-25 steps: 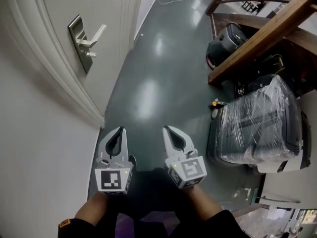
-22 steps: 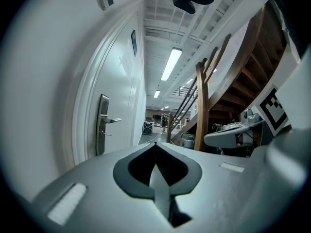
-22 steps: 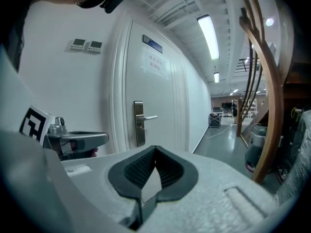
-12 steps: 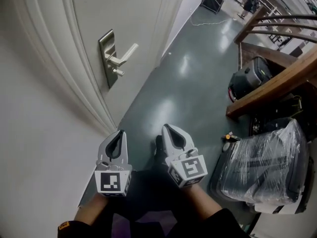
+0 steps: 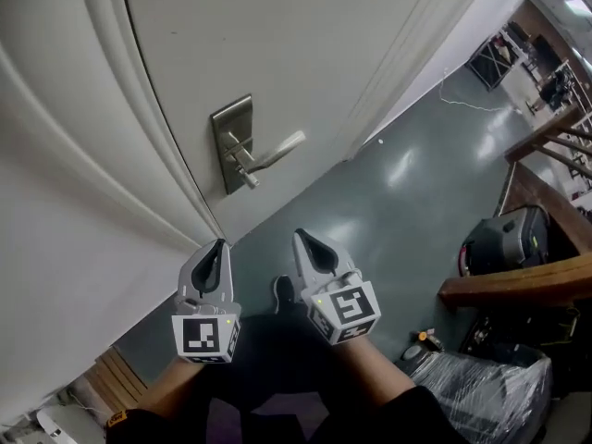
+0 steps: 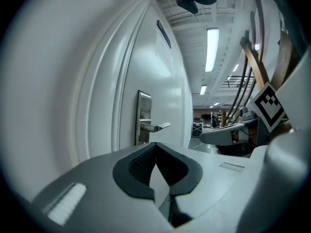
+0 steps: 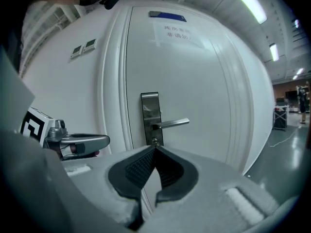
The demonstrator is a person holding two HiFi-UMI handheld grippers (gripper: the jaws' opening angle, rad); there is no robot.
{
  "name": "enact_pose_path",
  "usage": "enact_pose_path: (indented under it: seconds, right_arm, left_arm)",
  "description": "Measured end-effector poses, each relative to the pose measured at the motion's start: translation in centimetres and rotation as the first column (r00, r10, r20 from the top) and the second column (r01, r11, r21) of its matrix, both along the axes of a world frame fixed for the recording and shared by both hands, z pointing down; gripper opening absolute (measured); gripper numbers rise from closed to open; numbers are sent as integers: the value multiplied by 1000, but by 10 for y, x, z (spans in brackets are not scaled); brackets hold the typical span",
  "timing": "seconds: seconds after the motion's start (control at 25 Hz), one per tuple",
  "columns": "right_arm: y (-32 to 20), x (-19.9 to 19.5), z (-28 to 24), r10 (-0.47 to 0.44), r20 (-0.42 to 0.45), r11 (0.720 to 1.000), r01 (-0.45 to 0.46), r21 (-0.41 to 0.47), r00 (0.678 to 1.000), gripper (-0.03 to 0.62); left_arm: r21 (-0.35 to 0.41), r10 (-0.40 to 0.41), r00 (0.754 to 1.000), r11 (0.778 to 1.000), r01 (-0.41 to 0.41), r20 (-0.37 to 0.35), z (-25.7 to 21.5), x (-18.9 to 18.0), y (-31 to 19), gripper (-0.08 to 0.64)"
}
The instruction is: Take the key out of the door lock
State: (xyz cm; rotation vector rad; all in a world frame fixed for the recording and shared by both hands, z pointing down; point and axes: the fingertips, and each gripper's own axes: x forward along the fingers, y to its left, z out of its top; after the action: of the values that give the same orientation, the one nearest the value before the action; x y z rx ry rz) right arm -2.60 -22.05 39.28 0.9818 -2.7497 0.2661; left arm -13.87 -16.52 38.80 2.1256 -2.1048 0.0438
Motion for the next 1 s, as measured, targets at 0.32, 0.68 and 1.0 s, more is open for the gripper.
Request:
enact_pose_path:
  seconds: [0.32, 0.68, 1.0]
  right_arm:
    - [-75, -38, 20, -341, 79, 921, 349, -170, 937, -6]
    - [-97, -88, 48, -484, 259, 733, 549, -402, 836, 64]
    - [-86, -120, 57, -362, 542, 406, 652, -640, 758, 106]
  left_arm:
    - [-16, -261, 965, 965, 262, 27, -7, -10, -53, 18]
    - [-60, -446, 892, 891, 450, 75, 15, -35, -55, 18]
    - [-79, -511, 857, 853, 515, 72, 20, -41, -38, 20]
